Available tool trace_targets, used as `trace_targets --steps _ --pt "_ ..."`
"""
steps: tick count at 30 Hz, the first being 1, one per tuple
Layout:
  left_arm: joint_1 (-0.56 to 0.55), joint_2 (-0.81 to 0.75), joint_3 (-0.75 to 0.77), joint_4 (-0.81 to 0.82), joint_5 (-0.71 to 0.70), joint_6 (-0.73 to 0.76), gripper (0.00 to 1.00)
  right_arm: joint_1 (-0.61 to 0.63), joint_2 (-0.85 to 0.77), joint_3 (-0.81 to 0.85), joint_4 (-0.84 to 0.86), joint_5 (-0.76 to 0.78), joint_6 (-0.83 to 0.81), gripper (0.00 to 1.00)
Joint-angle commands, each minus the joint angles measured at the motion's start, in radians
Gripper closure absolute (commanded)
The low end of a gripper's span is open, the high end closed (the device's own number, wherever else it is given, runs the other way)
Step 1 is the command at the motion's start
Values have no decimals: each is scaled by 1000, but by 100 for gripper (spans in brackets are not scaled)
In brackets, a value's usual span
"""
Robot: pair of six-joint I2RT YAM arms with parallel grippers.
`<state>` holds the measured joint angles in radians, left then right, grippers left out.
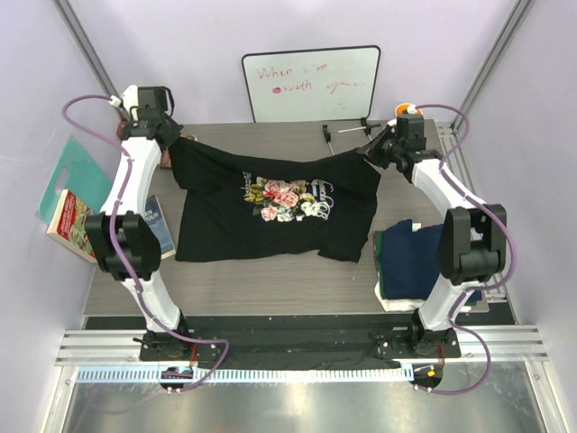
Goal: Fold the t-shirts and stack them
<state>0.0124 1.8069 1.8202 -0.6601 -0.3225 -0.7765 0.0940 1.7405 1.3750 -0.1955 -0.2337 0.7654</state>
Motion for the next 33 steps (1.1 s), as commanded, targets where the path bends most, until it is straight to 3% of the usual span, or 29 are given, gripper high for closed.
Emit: trace_targets --steps 1,11,21,33 --pt "0 112 66 123 63 20 100 7 83 52 113 -32 21 99" --pt "0 364 263 168 138 22 100 12 264 224 105 -61 -1 99" --pt "0 437 310 180 137 -10 100 12 372 369 44 -56 -87 99" --pt "4 502 533 195 134 3 100 3 424 604 50 -59 -133 99"
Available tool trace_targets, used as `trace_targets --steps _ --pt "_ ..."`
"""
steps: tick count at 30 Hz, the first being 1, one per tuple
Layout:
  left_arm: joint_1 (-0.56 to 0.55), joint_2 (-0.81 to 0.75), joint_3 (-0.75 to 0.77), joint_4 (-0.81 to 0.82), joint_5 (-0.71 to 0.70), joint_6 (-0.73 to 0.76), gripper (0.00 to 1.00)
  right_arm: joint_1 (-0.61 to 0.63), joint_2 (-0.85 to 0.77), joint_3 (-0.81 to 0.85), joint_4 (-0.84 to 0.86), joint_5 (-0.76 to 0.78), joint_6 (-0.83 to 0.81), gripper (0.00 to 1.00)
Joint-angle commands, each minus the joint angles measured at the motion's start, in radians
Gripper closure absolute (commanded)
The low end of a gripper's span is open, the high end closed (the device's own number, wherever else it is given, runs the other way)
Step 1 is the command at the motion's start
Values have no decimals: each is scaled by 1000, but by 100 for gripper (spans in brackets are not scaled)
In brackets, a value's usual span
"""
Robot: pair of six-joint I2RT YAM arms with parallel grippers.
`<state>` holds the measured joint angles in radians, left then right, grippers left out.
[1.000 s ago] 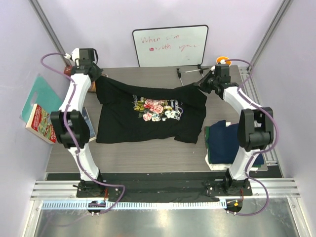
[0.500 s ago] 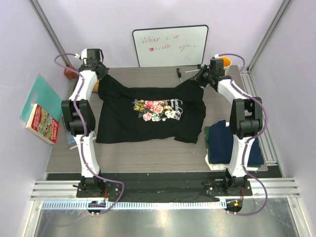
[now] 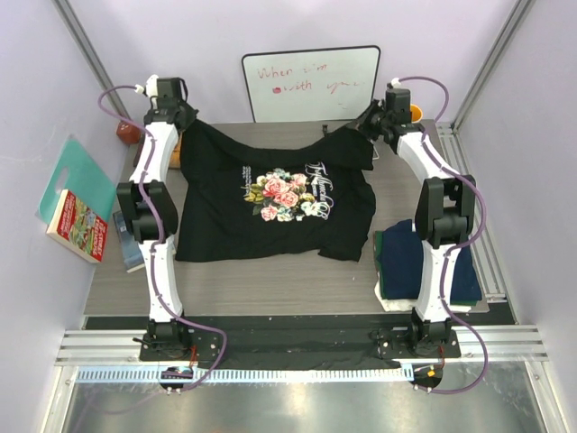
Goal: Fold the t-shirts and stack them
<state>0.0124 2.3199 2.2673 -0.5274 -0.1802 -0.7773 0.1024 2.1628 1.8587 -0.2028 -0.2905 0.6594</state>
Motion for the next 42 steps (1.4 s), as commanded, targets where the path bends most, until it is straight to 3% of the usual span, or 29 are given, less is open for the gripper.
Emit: trace_targets --steps 1,7,16,23,31,37,42 --pt "6 5 101 61 -7 4 100 -6 8 134 63 -2 -23 99" --pt "18 35 164 4 19 13 100 -6 23 180 140 -30 17 99" --pt "26 -188 -28 -35 18 32 100 -10 -76 35 131 -117 51 99" --pt "81 -411 -146 -62 39 43 100 -10 -306 -142 111 -234 69 99" --pt "155 -794 -311 -77 18 27 100 -7 -754 -308 -6 -355 89 99" --pt "120 -962 -413 -79 -15 15 100 -9 -1035 -386 -98 -394 72 99" --pt "67 -1056 -506 -83 -8 -23 100 -9 -1120 -360 -135 -432 123 99"
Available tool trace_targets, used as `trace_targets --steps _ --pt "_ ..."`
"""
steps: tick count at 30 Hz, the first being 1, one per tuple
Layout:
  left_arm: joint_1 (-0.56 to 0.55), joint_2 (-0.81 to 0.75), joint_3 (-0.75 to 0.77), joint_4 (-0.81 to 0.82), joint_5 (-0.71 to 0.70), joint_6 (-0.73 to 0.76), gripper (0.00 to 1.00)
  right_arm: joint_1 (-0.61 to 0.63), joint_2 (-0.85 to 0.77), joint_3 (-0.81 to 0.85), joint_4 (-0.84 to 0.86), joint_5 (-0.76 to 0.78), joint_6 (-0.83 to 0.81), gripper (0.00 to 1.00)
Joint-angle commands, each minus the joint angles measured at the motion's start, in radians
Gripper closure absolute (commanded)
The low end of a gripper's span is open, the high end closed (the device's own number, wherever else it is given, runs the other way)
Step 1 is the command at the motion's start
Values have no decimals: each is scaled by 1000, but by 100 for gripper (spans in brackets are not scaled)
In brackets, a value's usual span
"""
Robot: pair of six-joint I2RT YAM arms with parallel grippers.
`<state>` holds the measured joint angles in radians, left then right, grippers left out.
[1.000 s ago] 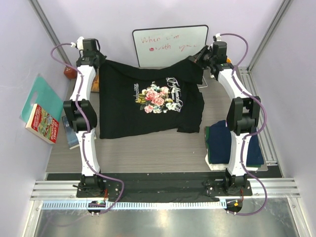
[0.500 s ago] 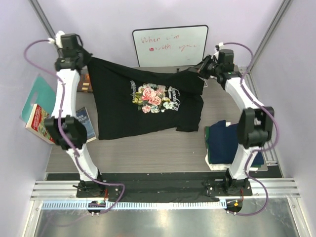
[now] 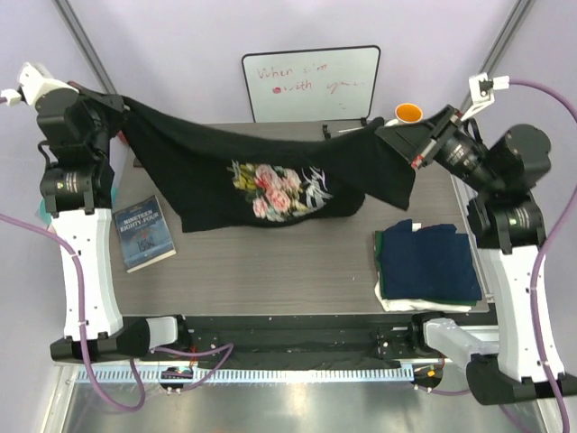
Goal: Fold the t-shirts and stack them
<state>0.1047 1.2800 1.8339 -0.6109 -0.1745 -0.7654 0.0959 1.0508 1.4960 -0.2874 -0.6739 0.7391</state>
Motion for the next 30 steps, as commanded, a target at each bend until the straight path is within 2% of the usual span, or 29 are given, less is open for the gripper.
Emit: trace_targets --steps 1,7,12,18,23,30 --pt "-37 -30 -88 -3 -29 -35 100 -2 -15 10 -50 -50 61 99" --pt "-95 -68 28 -72 -143 27 100 -2 -35 27 -49 -67 152 99" --pt "-148 -111 68 -93 -230 61 100 -2 -31 8 -52 -69 181 99" --pt "-154 -88 -30 -84 -241 78 100 -2 -6 -108 -67 31 114 99" --pt "-154 -16 -114 -20 -200 71 100 -2 119 -91 -61 82 -9 99" --pt "-154 45 -183 76 -160 67 100 -2 224 -106 -1 125 -38 99"
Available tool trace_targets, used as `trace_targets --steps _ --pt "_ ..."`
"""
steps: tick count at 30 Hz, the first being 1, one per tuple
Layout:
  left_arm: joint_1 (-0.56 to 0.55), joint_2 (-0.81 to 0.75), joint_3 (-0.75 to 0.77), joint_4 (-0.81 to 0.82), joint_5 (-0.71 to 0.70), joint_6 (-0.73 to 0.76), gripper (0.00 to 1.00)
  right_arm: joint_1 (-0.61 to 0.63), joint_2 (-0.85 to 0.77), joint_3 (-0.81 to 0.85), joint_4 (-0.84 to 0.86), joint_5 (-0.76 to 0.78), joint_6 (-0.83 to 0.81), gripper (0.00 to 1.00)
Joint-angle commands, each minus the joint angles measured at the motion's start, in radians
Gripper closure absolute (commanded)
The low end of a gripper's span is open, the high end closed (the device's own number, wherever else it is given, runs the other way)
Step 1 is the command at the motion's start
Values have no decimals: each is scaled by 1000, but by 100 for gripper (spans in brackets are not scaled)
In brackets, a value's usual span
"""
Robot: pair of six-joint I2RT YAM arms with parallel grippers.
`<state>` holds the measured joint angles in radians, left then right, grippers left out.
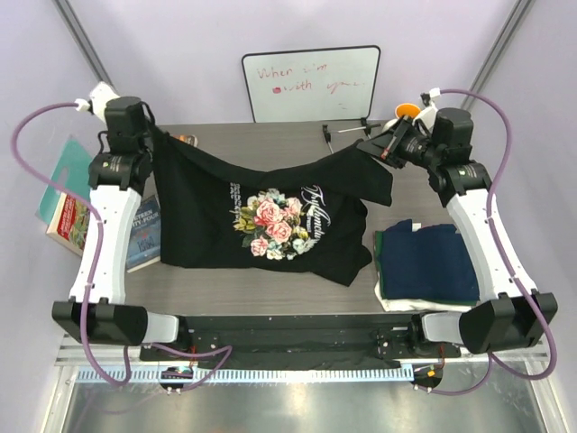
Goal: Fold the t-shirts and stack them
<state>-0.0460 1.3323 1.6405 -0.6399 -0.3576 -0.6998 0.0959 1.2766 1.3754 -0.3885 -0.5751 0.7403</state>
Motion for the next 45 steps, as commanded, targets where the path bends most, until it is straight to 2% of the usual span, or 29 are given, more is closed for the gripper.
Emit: trace_targets --steps 1,5,9,13,20,25,29,32,45 --pt "-3 -4 15 105 31 3 100 -1 4 19 102 23 -39 99" --pt "-3 -41 24 109 43 11 100 -2 -14 51 103 -8 -35 99" --pt "-3 -108 24 108 55 13 100 -2 -101 77 102 -51 -9 99" --pt "-3 -256 -17 106 69 34 100 -2 -213 93 62 -86 -36 99" --pt "-3 -491 -105 48 29 40 100 -2 -341 155 -52 -5 -85 99" --pt "-3 -544 -65 13 -20 43 100 -4 -338 278 -111 50 -116 99" --pt "-3 -515 7 -6 -27 42 100 -2 -289 384 -170 99 -124 99" --pt "-5 -472 21 2 -18 42 100 -4 -261 387 -187 123 -116 99" --pt "-5 -168 -106 132 -56 62 100 -2 -88 162 -179 264 -179 99"
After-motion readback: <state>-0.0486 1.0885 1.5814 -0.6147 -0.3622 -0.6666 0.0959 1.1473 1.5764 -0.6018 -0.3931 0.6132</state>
